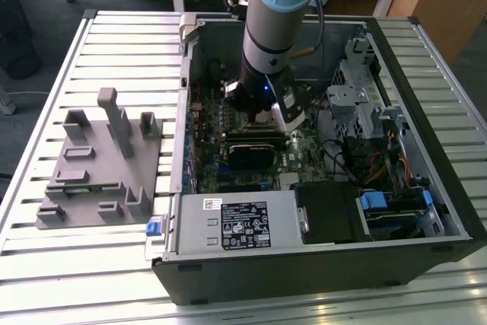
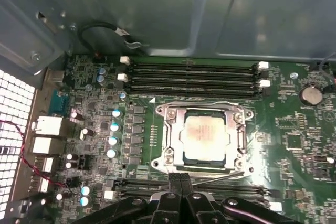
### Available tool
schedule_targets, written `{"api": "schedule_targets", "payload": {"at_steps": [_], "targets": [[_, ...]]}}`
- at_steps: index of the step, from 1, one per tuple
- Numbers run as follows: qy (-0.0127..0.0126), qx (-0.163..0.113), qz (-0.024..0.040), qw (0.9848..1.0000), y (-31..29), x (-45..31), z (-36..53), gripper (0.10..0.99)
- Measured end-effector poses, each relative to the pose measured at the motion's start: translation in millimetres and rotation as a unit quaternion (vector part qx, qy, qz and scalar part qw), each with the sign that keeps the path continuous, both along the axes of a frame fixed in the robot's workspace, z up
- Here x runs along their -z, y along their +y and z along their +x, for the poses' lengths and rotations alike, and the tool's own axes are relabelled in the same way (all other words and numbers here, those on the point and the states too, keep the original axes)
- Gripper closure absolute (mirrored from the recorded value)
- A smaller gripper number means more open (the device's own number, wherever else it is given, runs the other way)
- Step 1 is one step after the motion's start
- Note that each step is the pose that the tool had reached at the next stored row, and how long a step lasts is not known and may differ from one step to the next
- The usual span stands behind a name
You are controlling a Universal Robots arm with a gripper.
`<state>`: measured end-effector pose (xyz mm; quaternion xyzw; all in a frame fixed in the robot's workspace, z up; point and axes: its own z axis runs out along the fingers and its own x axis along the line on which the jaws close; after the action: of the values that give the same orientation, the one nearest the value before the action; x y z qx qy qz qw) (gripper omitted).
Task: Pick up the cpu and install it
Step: 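Install the second cpu locking lever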
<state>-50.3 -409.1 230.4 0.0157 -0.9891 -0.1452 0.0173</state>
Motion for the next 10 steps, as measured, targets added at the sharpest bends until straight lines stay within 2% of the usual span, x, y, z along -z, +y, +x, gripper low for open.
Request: {"api": "schedule_targets", "payload": {"at_steps": [10], "targets": [[0.0001,0.0,0.0,1.0,0.0,6.6,-1.2,0.98]]}}
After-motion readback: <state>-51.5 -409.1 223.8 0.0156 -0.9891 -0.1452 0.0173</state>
